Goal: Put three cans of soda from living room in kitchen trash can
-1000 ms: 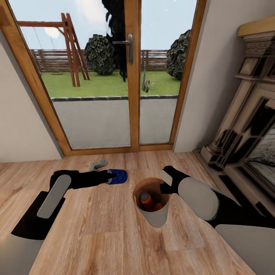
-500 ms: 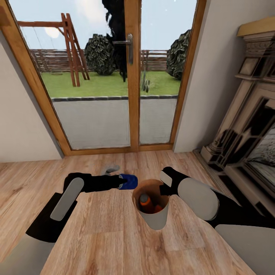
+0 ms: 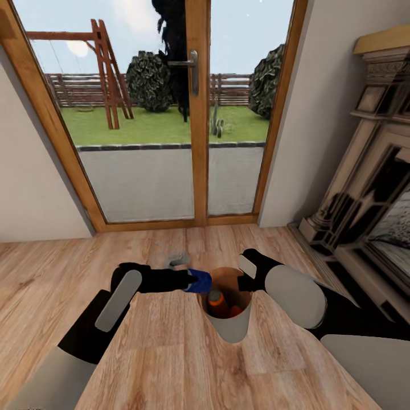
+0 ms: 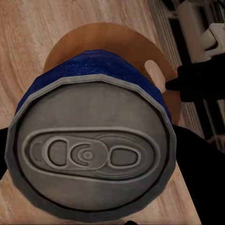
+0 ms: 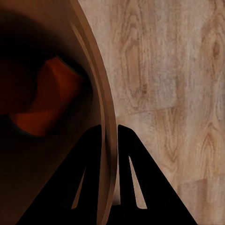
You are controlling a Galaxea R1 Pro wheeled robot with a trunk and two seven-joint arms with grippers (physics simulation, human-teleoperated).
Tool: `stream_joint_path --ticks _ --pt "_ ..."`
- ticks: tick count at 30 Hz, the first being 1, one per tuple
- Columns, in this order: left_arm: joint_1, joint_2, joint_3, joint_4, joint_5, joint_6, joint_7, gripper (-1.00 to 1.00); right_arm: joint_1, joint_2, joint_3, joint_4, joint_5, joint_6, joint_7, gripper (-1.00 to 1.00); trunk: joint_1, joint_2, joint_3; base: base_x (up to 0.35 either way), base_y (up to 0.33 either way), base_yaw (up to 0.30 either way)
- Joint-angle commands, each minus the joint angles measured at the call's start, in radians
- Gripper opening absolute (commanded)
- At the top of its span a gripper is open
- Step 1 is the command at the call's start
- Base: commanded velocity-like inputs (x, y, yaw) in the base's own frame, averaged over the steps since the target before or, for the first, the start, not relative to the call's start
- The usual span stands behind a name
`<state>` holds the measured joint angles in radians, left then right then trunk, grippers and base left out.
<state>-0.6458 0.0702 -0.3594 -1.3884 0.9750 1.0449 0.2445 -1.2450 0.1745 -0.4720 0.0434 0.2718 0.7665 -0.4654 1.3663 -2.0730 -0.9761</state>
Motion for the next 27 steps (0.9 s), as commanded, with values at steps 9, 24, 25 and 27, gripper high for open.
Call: stream_joint_path --ticks 9,24,25,27 --pt "0.000 -0.037 -0.015 0.075 -0.061 -0.051 0.001 -1.00 0.000 0.000 -0.005 0.001 -0.006 -0.002 0.092 -1.00 0.000 0.000 0.000 0.000 0.000 0.000" --pt "0.000 -0.056 -0.016 0.092 -0.072 -0.062 0.001 -1.00 0.002 0.000 -0.006 0.005 -0.008 0.009 0.122 -1.00 0.000 0.000 0.000 0.000 0.000 0.000" --pt "0.000 -0.056 -0.016 0.092 -0.072 -0.064 0.001 -1.00 0.002 0.000 -0.006 0.005 -0.009 0.009 0.122 -1.00 0.000 0.000 0.000 0.000 0.000 0.000" --pt "0.000 -0.056 -0.017 0.093 -0.072 -0.078 0.001 -1.00 0.002 0.000 -0.007 0.006 -0.009 0.010 0.123 -1.00 0.000 0.000 0.000 0.000 0.000 0.000"
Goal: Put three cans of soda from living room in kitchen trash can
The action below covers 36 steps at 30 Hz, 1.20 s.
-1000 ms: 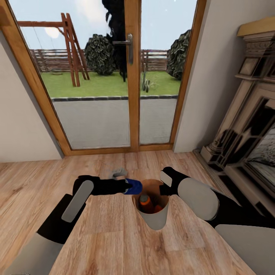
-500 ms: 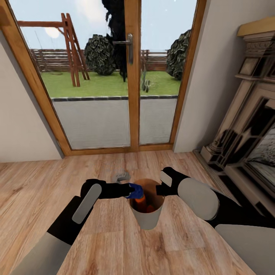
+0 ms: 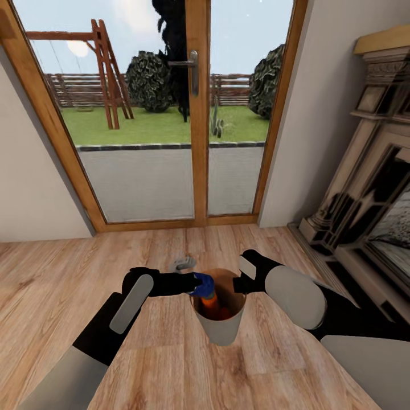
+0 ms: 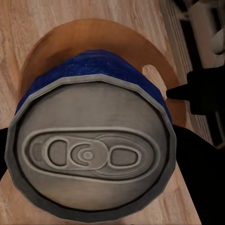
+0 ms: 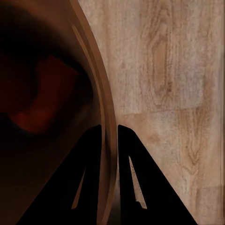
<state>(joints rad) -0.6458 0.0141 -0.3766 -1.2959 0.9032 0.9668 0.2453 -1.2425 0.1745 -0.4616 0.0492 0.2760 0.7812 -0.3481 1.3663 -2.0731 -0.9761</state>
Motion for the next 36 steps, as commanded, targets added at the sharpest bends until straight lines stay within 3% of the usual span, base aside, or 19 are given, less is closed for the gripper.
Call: stream_joint_path --ticks 1,9,23,30,36 --pt "0.000 0.000 -0.004 0.003 0.000 -0.010 0.000 -1.00 0.000 0.000 -0.017 0.000 -0.013 -0.004 0.006 -1.00 0.000 0.000 0.000 0.000 0.000 0.000" --pt "0.000 -0.019 -0.031 0.083 -0.001 -0.044 0.000 -1.00 0.001 0.000 -0.017 0.001 -0.014 0.001 0.074 -1.00 0.000 0.000 0.000 0.000 0.000 0.000" --pt "0.000 -0.022 -0.035 0.092 0.000 -0.048 0.001 -1.00 0.007 0.000 -0.017 0.003 -0.012 0.006 0.086 -1.00 0.000 0.000 0.000 0.000 0.000 0.000" --pt "0.000 -0.024 -0.035 0.108 0.001 -0.079 0.004 -1.00 0.008 0.000 -0.017 0.004 -0.011 0.059 0.088 -1.00 0.000 0.000 0.000 0.000 0.000 0.000" --pt "-0.001 -0.058 -0.052 0.224 -0.002 -0.133 0.005 -1.00 0.009 0.000 -0.017 0.004 -0.011 0.077 0.106 -1.00 0.000 0.000 0.000 0.000 0.000 0.000"
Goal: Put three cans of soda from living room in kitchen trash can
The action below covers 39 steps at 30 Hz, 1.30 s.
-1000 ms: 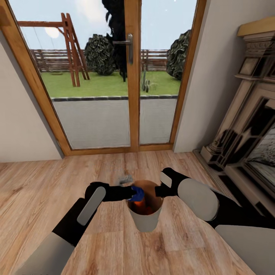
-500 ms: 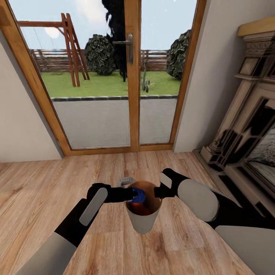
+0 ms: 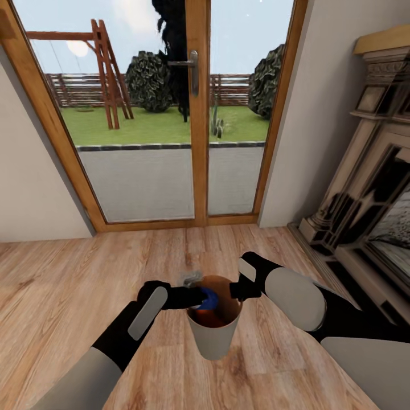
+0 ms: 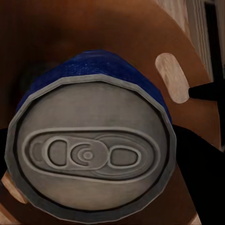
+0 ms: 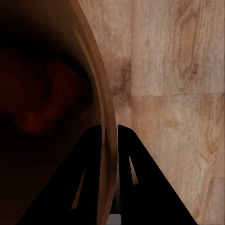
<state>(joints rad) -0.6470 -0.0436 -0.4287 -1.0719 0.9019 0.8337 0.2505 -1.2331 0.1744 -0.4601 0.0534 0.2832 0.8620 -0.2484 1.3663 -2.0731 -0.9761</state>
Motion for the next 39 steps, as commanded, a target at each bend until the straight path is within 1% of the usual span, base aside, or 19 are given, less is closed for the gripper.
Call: stream_joint_path --ticks 1,3,4,5,6,8,12,13,16,20,23,26,29,34,35,39 --pt "0.000 -0.002 -0.004 0.006 -0.002 -0.004 0.000 -1.00 0.000 0.000 -0.019 0.000 -0.018 -0.003 0.008 -1.00 0.000 0.000 0.000 0.000 0.000 0.000" --pt "0.000 -0.007 -0.018 0.017 -0.017 -0.013 0.001 -1.00 0.000 0.000 -0.019 0.000 -0.018 -0.002 0.012 -1.00 0.000 0.000 0.000 0.000 0.000 0.000" --pt "0.000 -0.013 -0.023 0.022 -0.037 -0.016 0.001 -1.00 0.000 0.000 -0.019 0.000 -0.018 -0.002 0.014 -1.00 0.000 0.000 0.000 0.000 0.000 0.000" --pt "0.000 -0.017 -0.025 0.023 -0.048 -0.018 0.001 -1.00 0.000 0.000 -0.019 0.000 -0.018 -0.002 0.015 -1.00 0.000 0.000 0.000 0.000 0.000 0.000" --pt "0.000 -0.026 -0.027 0.026 -0.069 -0.019 0.001 -1.00 0.000 0.000 -0.019 0.000 -0.018 -0.002 0.018 -1.00 0.000 0.000 0.000 0.000 0.000 0.000" --pt "0.000 -0.033 -0.029 0.028 -0.085 -0.020 0.001 -1.00 0.000 0.000 -0.019 0.000 -0.017 -0.002 0.023 -1.00 0.000 0.000 0.000 0.000 0.000 0.000" --pt "0.000 -0.043 -0.031 0.049 -0.104 -0.025 0.001 -1.00 0.000 0.000 -0.019 0.001 -0.017 -0.002 0.037 -1.00 0.000 0.000 0.000 0.000 0.000 0.000" --pt "0.000 -0.044 -0.031 0.054 -0.106 -0.030 0.001 -1.00 0.000 0.000 -0.019 0.001 -0.017 -0.001 0.039 -1.00 0.000 0.000 0.000 0.000 0.000 0.000" --pt "-0.001 -0.048 -0.031 0.069 -0.112 -0.073 0.002 -1.00 0.000 0.000 -0.019 0.002 -0.016 0.000 0.044 -1.00 0.000 0.000 0.000 0.000 0.000 0.000" --pt "-0.002 -0.049 -0.031 0.073 -0.114 -0.091 0.002 -1.00 0.000 0.000 -0.019 0.002 -0.016 0.000 0.045 -1.00 0.000 0.000 0.000 0.000 0.000 0.000" --pt "-0.002 -0.050 -0.032 0.100 -0.114 -0.124 0.002 -1.00 0.000 0.000 -0.019 0.002 -0.016 0.000 0.046 -1.00 0.000 0.000 0.000 0.000 0.000 0.000" --pt "-0.007 -0.055 -0.033 0.153 -0.117 -0.174 0.001 -1.00 0.000 0.000 -0.019 0.002 -0.016 0.000 0.046 -1.00 0.000 0.000 0.000 0.000 0.000 0.000" --pt "-0.009 -0.059 -0.033 0.176 -0.118 -0.195 0.001 -1.00 0.000 0.000 -0.019 0.002 -0.016 0.000 0.046 -1.00 0.000 0.000 0.000 0.000 0.000 0.000" --pt "-0.009 -0.063 -0.034 0.186 -0.119 -0.212 0.001 -1.00 0.001 0.000 -0.019 0.002 -0.016 0.000 0.046 -1.00 0.000 0.000 0.000 0.000 0.000 0.000" --pt "-0.009 -0.063 -0.034 0.187 -0.119 -0.214 0.001 1.00 0.002 0.000 -0.019 0.002 -0.016 0.000 0.046 -1.00 0.000 0.000 0.000 0.000 0.000 0.000" --pt "-0.009 -0.065 -0.038 0.197 -0.120 -0.221 0.001 1.00 0.003 0.000 -0.019 0.002 -0.016 0.000 0.046 -1.00 0.000 0.000 0.000 0.000 0.000 0.000"
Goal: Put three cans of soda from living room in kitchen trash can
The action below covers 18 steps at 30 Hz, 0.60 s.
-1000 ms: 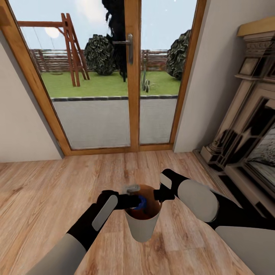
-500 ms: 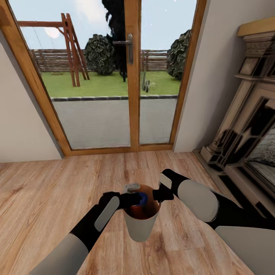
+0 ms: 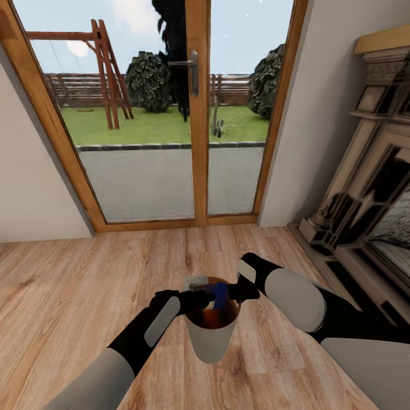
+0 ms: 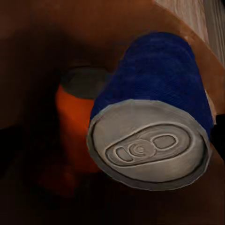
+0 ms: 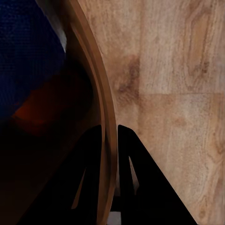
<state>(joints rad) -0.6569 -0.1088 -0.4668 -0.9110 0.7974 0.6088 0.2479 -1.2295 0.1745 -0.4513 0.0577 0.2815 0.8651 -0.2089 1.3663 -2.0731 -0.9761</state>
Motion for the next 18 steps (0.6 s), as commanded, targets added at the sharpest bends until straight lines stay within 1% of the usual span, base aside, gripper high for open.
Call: stream_joint_path --ticks 1,5,18 --pt "0.000 0.000 -0.002 0.036 -0.015 0.004 0.003 1.00 -0.001 0.000 -0.027 -0.002 -0.015 -0.003 0.006 -1.00 0.000 0.000 0.000 0.000 0.000 0.000" --pt "0.000 0.001 -0.009 0.038 -0.014 0.003 0.002 1.00 0.000 0.000 -0.027 -0.002 -0.015 -0.003 0.006 -1.00 0.000 0.000 0.000 0.000 0.000 0.000" --pt "0.002 0.010 -0.013 0.027 -0.012 0.005 -0.003 1.00 0.001 0.000 -0.028 -0.005 -0.014 -0.003 0.005 -1.00 0.000 0.000 0.000 0.000 0.000 0.000"
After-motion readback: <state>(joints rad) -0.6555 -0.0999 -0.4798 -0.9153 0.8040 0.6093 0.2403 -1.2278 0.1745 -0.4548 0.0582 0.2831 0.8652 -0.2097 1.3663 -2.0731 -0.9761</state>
